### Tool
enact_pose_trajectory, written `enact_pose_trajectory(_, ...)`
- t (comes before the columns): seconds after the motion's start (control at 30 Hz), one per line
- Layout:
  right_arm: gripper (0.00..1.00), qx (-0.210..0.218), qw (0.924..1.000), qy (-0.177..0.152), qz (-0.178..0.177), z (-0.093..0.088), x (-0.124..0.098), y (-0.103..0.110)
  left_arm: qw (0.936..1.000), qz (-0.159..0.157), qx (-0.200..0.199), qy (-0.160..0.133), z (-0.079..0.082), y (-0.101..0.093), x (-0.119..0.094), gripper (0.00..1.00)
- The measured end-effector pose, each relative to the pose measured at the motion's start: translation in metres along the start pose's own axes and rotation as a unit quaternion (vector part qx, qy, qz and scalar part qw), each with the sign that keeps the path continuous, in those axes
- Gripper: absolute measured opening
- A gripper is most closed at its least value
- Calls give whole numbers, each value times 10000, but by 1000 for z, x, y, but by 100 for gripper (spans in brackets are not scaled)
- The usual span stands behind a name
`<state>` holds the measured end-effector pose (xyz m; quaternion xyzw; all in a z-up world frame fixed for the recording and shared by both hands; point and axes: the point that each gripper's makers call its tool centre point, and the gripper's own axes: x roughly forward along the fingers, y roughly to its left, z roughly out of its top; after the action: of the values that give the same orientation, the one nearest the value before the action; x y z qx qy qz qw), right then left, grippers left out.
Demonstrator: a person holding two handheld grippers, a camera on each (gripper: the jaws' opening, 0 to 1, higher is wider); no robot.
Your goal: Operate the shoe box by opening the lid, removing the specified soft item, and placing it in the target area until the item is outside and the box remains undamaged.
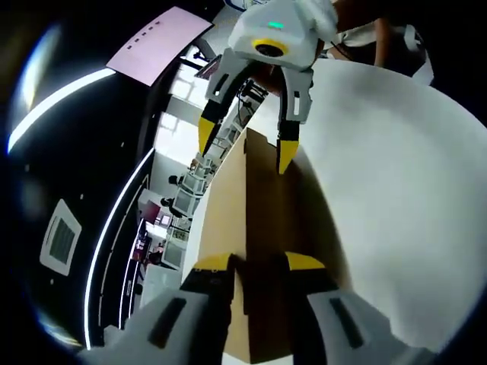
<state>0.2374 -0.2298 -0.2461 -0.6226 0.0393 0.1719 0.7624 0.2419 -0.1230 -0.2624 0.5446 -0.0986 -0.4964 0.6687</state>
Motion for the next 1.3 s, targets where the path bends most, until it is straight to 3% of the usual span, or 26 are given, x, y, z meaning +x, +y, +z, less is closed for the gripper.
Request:
enact_pose_trajectory(0.17,60,-228,9996,136,-41,-2,2,1,10000,1,-3,-5,0,0,0,25)
enact_pose_trajectory(0.47,61,-190,9996,160,-114,2,3,-1,10000,30,-10,-26,1,0,0,25)
enact_pose_trajectory(0.6,58,-237,9996,152,-89,4,3,2,10000,28,-15,-25,1,0,0,25)
enact_pose_trajectory(0.67,56,-620,9980,8,-107,9,3,3,10000,30,-38,-40,1,0,0,25)
enact_pose_trajectory(0.73,54,-380,9992,95,-76,6,3,5,10000,37,-37,-44,1,0,0,25)
enact_pose_trajectory(1.3,40,-443,9989,80,109,7,5,14,10000,50,-43,-58,0,0,0,25)
